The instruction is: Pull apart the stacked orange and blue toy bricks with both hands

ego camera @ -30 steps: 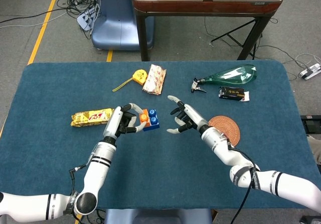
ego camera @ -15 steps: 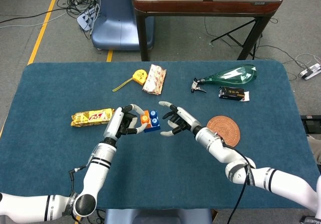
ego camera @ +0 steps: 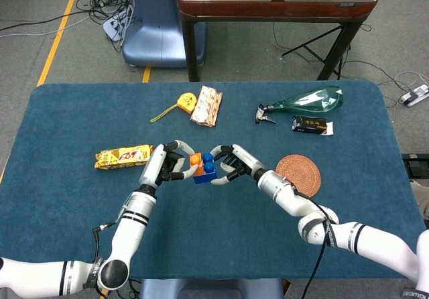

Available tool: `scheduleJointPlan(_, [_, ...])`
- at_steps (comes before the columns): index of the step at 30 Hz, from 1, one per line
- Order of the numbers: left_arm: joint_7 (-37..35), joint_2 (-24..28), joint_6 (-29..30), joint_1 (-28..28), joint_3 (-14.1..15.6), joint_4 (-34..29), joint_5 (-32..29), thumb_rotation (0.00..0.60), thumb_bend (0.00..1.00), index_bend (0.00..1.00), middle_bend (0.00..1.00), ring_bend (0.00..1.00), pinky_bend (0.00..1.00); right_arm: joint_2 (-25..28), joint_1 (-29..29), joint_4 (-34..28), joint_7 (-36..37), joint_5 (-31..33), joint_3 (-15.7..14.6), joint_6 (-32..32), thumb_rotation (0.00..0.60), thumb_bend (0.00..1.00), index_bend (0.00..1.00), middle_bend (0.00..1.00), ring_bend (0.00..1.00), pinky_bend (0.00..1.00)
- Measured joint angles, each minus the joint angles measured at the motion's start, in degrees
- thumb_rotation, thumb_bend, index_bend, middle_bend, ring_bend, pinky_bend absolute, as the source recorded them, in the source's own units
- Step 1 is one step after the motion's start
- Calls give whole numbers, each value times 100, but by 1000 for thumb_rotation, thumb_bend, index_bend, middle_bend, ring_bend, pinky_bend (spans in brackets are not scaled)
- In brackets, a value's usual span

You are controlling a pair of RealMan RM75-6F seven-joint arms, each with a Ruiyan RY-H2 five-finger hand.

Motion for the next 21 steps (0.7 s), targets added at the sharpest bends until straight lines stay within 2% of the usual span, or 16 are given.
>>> scheduleJointPlan(11, [-96,1,-26,43,3,2,23,600,578,736,878,966,1000,-93,50,88,134,-46,-67,143,600,177,642,1000,1000,1000])
scheduleJointPlan(21, [-170,-5,-55,66,-18,29,21,600,578,737,878,966,1000,-88,65,161,136,-39,-190,246,600,237,667,1000,1000,1000])
